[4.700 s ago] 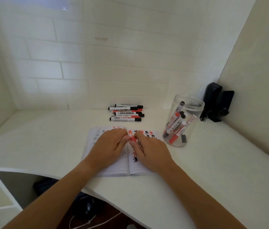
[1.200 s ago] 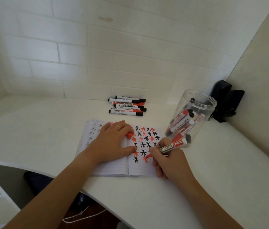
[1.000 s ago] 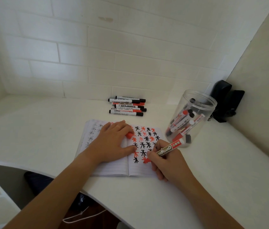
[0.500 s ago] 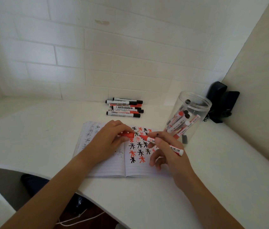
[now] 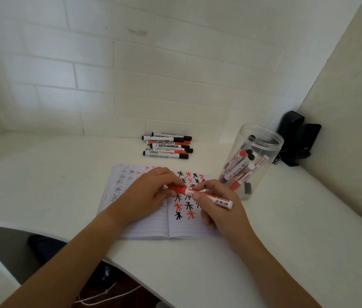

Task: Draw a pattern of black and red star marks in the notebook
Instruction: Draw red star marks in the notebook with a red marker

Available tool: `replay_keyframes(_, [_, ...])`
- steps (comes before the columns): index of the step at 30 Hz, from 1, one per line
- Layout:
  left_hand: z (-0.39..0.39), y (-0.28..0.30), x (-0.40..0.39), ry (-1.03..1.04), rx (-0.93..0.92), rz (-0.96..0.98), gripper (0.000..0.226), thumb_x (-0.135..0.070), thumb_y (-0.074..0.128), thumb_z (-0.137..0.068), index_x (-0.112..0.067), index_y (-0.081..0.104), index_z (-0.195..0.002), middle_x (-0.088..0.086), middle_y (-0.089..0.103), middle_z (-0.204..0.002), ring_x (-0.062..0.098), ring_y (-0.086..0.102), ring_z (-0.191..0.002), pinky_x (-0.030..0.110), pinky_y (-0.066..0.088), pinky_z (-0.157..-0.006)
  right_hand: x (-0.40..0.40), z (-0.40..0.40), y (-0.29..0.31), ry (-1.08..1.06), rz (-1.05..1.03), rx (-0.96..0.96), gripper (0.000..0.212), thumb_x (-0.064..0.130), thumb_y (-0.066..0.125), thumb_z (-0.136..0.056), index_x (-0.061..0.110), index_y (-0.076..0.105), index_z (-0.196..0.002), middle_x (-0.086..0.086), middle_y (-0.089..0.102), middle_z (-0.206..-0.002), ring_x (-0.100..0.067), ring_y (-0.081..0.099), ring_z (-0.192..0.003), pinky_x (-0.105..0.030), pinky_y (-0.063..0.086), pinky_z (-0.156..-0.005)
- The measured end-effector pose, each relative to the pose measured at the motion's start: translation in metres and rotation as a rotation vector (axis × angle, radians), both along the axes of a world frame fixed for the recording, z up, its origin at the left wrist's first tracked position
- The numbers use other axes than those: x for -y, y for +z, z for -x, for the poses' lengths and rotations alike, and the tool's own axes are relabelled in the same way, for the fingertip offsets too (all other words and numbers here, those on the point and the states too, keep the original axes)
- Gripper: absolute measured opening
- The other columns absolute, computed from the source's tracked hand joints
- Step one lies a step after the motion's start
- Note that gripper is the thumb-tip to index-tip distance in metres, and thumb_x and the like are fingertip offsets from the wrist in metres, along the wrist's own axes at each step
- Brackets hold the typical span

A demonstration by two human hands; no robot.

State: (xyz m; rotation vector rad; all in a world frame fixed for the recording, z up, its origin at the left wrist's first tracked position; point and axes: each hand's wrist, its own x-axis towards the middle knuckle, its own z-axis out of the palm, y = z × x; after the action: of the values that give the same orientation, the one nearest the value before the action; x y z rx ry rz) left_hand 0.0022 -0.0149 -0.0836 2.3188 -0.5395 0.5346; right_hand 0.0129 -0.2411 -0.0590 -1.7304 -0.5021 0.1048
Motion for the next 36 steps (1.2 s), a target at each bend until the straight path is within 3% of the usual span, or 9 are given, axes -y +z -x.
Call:
replay_keyframes(6, [-0.001,-0.002,0.000,-0.002,0.001,-0.021,0.030,-0.012,0.066,-0.093,-0.032,0.070,-0.115,-0.020,0.058,-0.105,0.002,0.054,-0.102,0.010,0.037,-0.086,0.005,-0.003,0.003,0.026,-0.029,-0.074,0.011,0.011,0.078,-0.089,0.009,0.070,-0.097,-0.010,0.068,-0.062,-0.019,0.059,-0.047,-0.027,0.048,-0.044])
replay_keyframes(10, [-0.002,-0.003,0.000,0.016,0.002,-0.010,0.027,-0.013,0.062,-0.096,-0.029,0.068,-0.117,-0.019,0.058,-0.104,0.002,0.054,-0.099,0.010,0.037,-0.083,0.004,-0.002,0.004,0.046,-0.124,-0.164,0.012,0.016,0.070,-0.096,0.012,0.075,-0.106,-0.014,0.077,-0.087,-0.031,0.075,-0.071,-0.034,0.061,-0.062])
replay_keyframes(13, [-0.005,-0.007,0.000,0.079,-0.013,-0.001,0.022,-0.023,0.056,-0.100,-0.027,0.065,-0.120,-0.017,0.059,-0.110,0.004,0.052,-0.105,0.020,0.042,-0.087,0.008,-0.005,0.008,0.070,-0.164,-0.259,0.022,0.017,0.056,-0.104,0.011,0.074,-0.116,-0.016,0.079,-0.101,-0.037,0.077,-0.085,-0.039,0.063,-0.072])
replay_keyframes(16, [-0.008,-0.010,-0.001,0.100,0.024,-0.065,0.032,-0.044,0.043,-0.102,-0.025,0.067,-0.110,-0.012,0.058,-0.105,0.012,0.050,-0.098,0.029,0.043,-0.086,0.014,-0.009,0.002,0.016,0.105,-0.045,0.023,0.008,0.058,-0.104,0.018,0.074,-0.116,-0.006,0.080,-0.097,-0.024,0.078,-0.074,-0.032,0.062,-0.064])
replay_keyframes(18, [-0.010,-0.012,0.000,0.102,0.055,-0.143,0.049,-0.055,0.030,-0.103,-0.023,0.067,-0.108,-0.010,0.059,-0.101,0.012,0.047,-0.092,0.028,0.040,-0.081,0.014,-0.011,-0.004,-0.064,0.349,0.263,0.019,0.017,0.063,-0.102,0.029,0.072,-0.113,0.006,0.078,-0.090,-0.012,0.073,-0.070,-0.025,0.057,-0.062])
replay_keyframes(20, [-0.011,-0.012,0.000,0.077,0.067,-0.151,0.048,-0.053,0.030,-0.104,-0.021,0.066,-0.107,-0.010,0.059,-0.097,0.010,0.045,-0.088,0.023,0.037,-0.078,0.011,-0.009,-0.008,-0.058,0.414,0.404,0.016,0.025,0.069,-0.098,0.034,0.069,-0.111,0.013,0.075,-0.089,-0.011,0.070,-0.076,-0.022,0.055,-0.064])
replay_keyframes(25, [-0.008,-0.011,0.001,0.015,0.078,-0.070,0.048,-0.052,0.030,-0.104,-0.020,0.066,-0.103,-0.024,0.049,-0.089,0.002,0.046,-0.089,0.015,0.036,-0.077,0.005,-0.006,-0.014,-0.119,0.382,0.520,0.013,0.024,0.076,-0.093,0.029,0.069,-0.103,0.015,0.071,-0.082,-0.010,0.065,-0.073,-0.014,0.046,-0.059])
replay_keyframes(29, [-0.010,-0.015,-0.002,0.027,0.068,-0.093,0.035,-0.042,0.037,-0.103,-0.024,0.067,-0.103,-0.016,0.059,-0.091,0.001,0.048,-0.089,0.016,0.039,-0.076,0.002,-0.005,-0.017,-0.119,0.359,0.559,0.007,0.022,0.075,-0.094,0.026,0.072,-0.098,0.018,0.068,-0.076,-0.009,0.063,-0.072,-0.011,0.042,-0.059])
replay_keyframes(36, [-0.011,-0.015,-0.002,0.022,0.136,-0.125,0.031,-0.036,0.039,-0.103,-0.023,0.067,-0.099,-0.028,0.048,-0.088,-0.002,0.045,-0.084,0.010,0.035,-0.077,0.000,-0.004,-0.013,-0.099,0.317,0.413,0.007,0.022,0.076,-0.093,0.026,0.071,-0.092,0.025,0.067,-0.072,-0.003,0.065,-0.070,-0.009,0.043,-0.059])
